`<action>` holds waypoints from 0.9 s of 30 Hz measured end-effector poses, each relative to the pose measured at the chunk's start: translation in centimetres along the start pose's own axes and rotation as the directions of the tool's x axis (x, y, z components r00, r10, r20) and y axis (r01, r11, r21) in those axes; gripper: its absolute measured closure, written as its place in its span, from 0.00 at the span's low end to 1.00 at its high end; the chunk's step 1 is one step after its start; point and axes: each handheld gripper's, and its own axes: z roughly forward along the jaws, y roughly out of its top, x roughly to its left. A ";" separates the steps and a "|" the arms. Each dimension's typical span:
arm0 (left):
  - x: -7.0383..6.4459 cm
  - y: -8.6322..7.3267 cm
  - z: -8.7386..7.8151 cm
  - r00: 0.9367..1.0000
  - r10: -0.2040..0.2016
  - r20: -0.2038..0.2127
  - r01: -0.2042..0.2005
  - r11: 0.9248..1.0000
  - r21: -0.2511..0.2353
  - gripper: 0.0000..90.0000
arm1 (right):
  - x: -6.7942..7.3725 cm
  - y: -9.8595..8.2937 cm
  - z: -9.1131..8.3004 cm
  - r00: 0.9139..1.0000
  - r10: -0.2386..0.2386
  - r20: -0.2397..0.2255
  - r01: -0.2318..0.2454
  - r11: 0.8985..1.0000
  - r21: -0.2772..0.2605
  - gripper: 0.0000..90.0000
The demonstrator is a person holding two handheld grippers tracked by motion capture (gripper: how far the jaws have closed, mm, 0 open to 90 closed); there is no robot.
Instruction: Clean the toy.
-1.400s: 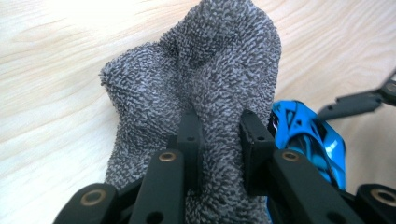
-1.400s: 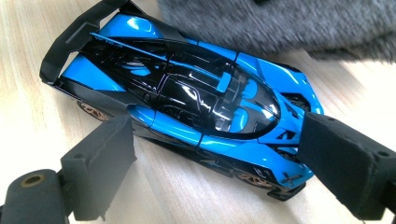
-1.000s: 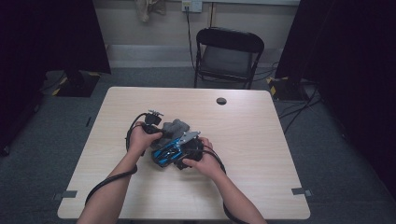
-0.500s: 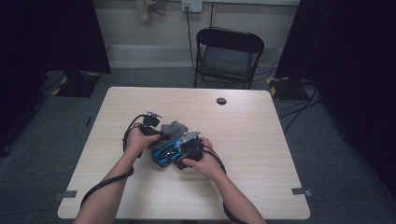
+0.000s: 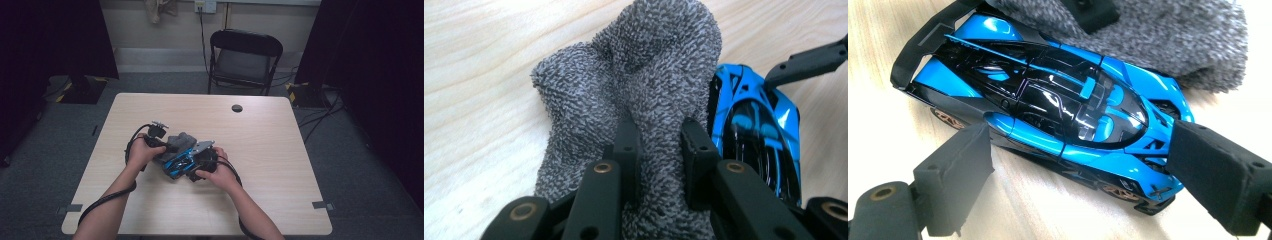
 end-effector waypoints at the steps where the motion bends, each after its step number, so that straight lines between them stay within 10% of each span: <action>1: 0.1 -0.1 -0.1 1.000 0.001 0.002 -0.001 1.000 0.003 0.82 | 0.0 0.0 0.0 1.000 0.000 0.000 0.000 1.000 0.001 0.12; 27: 0.9 -2.1 -2.0 1.000 -0.014 0.019 0.014 1.000 0.025 0.81 | 0.0 0.0 0.0 1.000 0.002 0.002 -0.002 1.000 0.000 0.12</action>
